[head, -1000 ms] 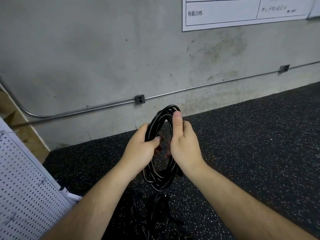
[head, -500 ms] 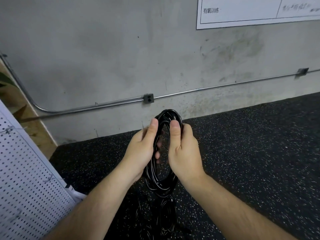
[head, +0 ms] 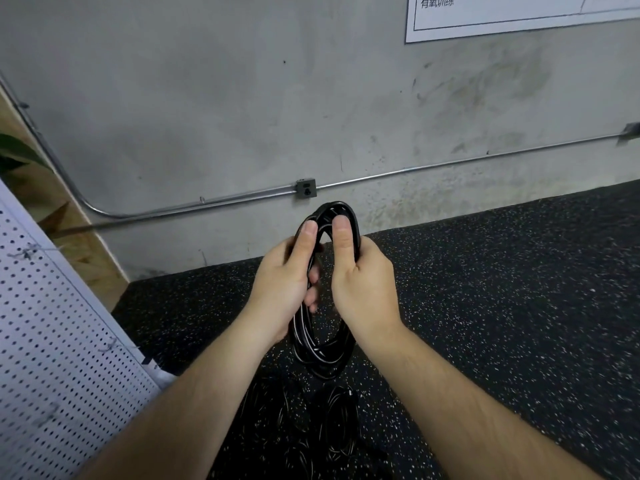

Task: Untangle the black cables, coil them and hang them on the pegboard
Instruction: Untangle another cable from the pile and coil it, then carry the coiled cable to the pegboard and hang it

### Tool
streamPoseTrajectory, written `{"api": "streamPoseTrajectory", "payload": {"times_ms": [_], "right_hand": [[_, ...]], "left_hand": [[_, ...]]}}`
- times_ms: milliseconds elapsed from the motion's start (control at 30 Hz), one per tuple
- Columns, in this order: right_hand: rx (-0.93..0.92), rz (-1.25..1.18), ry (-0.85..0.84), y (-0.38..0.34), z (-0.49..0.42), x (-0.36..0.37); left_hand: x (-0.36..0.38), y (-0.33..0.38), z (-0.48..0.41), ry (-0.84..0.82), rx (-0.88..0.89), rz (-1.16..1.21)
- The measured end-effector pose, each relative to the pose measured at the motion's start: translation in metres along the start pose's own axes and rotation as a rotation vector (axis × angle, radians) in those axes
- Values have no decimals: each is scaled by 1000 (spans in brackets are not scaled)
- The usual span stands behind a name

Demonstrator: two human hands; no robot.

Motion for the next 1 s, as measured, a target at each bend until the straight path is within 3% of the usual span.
{"api": "streamPoseTrajectory", "payload": {"times_ms": [233, 367, 433, 500, 600, 700, 1000], "right_hand": [[166, -58, -23, -2, 2, 2], [520, -284, -224, -14, 6, 6], [570, -311, -329, -19, 7, 4], [470, -232, -359, -22, 10, 5], [180, -132, -356, -34, 27, 15], [-38, -262, -391, -58, 54, 33], [-279, -474, -591, -184, 104, 145]], "left_hand": [[-8, 6, 12, 135, 328, -371], [-20, 7, 17, 175, 454, -645], [-23, 6, 22, 215, 494, -715], [-29, 7, 30, 234, 459, -711], [-51, 14, 46, 302, 376, -666], [-85, 33, 68, 423, 378, -592], [-211, 119, 154, 710, 493, -643]]}}
Point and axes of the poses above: each hand's wrist, its own z-axis away from the middle knuckle, its own x-axis out of the palm, y = z × x, the point moved 1 cm from there along -z, towards the middle knuckle, and after that the axes turned 7 degrees about -z, right-handed, at the moved point
